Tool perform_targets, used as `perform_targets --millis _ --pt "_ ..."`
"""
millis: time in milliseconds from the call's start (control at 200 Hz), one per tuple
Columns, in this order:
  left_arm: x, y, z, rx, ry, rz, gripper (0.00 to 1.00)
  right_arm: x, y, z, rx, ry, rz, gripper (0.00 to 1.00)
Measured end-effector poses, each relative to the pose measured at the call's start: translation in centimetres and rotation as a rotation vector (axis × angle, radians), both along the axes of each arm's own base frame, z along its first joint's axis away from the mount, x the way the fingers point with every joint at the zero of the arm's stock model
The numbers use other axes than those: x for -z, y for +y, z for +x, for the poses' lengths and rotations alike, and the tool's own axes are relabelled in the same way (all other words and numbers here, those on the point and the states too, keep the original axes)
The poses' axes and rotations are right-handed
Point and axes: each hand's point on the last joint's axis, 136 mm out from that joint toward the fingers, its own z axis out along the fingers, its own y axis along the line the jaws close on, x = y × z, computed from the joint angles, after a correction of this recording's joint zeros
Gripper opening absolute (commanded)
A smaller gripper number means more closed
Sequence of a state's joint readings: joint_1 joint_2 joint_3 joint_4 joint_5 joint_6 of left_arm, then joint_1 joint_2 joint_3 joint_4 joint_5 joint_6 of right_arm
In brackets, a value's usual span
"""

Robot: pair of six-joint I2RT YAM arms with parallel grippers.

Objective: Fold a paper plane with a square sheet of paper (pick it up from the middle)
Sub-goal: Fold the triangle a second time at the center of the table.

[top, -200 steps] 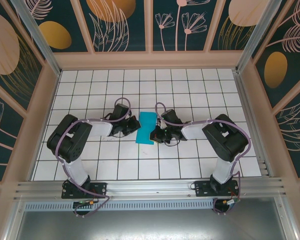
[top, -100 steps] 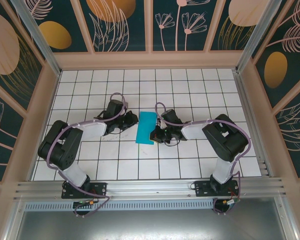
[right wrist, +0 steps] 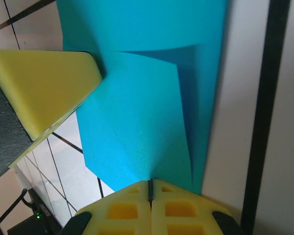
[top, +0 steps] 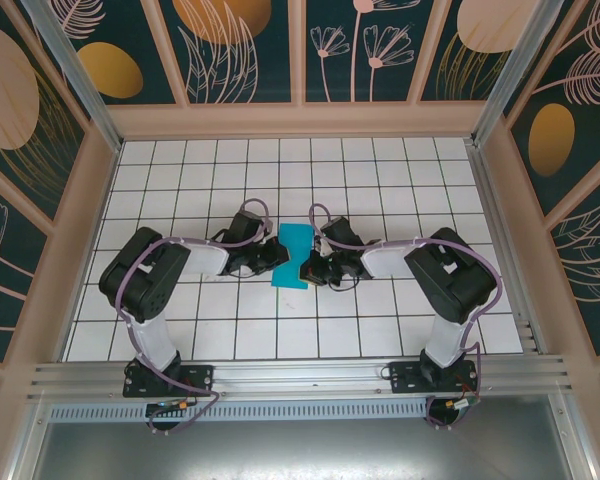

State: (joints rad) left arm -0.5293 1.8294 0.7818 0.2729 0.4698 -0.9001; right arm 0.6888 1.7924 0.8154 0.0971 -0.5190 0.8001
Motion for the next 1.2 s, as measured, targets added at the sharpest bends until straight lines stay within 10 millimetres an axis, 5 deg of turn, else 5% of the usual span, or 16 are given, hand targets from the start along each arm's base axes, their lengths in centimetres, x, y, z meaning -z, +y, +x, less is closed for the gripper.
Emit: perform_targets --millis 335,555,746,1201 --pt "0.0 0.1 0.1 0.0 -0.006 0.006 0.06 -2.9 2.4 2.1 -0.023 -0.052 0.041 0.0" --pt "0.0 0.1 0.1 -0.001 -0.006 0.006 0.06 0.0 2.4 1.8 -0.028 0.004 0.0 0.0" --pt "0.0 0.2 0.2 -0.007 -0.01 0.012 0.05 0.1 2.2 1.7 -0.028 -0.008 0.011 0.0" --pt "0.1 0.2 0.3 -0.01 -0.012 0.015 0.06 0.0 -2.3 -3.6 -0.037 0.034 -0.022 0.01"
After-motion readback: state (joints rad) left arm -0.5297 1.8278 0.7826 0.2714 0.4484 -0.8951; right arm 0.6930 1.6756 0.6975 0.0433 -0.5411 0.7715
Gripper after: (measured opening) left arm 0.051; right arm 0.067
